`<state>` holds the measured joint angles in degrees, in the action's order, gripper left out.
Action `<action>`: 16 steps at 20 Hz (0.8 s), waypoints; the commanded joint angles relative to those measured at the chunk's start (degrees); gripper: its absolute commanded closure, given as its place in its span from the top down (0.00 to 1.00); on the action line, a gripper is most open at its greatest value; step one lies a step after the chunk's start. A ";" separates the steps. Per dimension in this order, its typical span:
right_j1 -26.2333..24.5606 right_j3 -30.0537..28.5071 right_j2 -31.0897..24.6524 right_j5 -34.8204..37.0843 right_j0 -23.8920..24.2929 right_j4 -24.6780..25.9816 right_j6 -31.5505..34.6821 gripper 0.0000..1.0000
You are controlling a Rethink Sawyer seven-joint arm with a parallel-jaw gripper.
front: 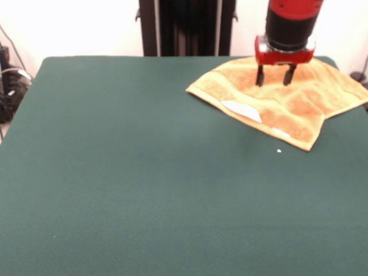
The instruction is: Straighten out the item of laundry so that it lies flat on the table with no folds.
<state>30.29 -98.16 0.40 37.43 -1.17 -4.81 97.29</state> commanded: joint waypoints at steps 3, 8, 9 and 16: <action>-7.47 10.90 -4.89 -2.99 -2.55 2.11 4.61 1.00; -9.71 14.80 -3.85 -2.14 -4.01 1.62 7.35 1.00; -10.38 15.87 -3.58 -2.06 -4.39 1.47 8.00 1.00; -13.61 21.59 -1.96 -0.08 -6.56 -0.22 11.79 1.00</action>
<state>22.25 -83.84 0.43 37.33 -4.87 -3.32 97.29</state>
